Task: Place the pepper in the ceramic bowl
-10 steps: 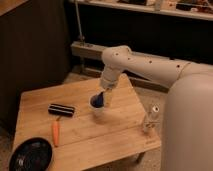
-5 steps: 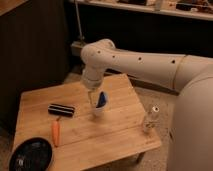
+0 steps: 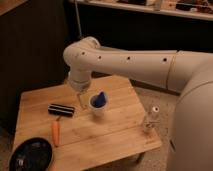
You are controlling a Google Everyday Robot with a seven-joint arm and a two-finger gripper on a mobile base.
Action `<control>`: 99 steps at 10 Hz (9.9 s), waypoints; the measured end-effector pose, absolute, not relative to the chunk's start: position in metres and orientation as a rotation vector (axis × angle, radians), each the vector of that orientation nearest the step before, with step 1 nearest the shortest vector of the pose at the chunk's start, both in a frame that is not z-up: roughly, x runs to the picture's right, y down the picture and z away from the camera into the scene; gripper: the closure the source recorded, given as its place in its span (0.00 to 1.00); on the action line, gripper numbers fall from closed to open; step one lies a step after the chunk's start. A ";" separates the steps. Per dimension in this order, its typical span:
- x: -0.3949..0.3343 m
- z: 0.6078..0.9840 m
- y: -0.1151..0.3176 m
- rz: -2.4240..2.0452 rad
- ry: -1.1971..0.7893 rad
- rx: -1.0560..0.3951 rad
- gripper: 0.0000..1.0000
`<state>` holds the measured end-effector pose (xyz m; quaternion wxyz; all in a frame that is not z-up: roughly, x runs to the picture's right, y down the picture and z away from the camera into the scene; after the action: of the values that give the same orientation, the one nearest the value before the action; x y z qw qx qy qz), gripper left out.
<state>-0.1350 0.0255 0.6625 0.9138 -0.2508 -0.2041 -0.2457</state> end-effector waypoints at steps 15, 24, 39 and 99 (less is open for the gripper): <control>-0.194 0.627 0.015 -1.143 -0.806 -0.093 0.20; -0.222 0.600 0.002 -1.577 -1.055 -0.061 0.20; -0.262 0.652 0.110 -1.547 -1.217 -0.345 0.20; -0.266 0.759 0.198 -1.415 -1.173 -0.565 0.20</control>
<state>-0.2655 0.1976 0.7589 0.5723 -0.2411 -0.5003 -0.6034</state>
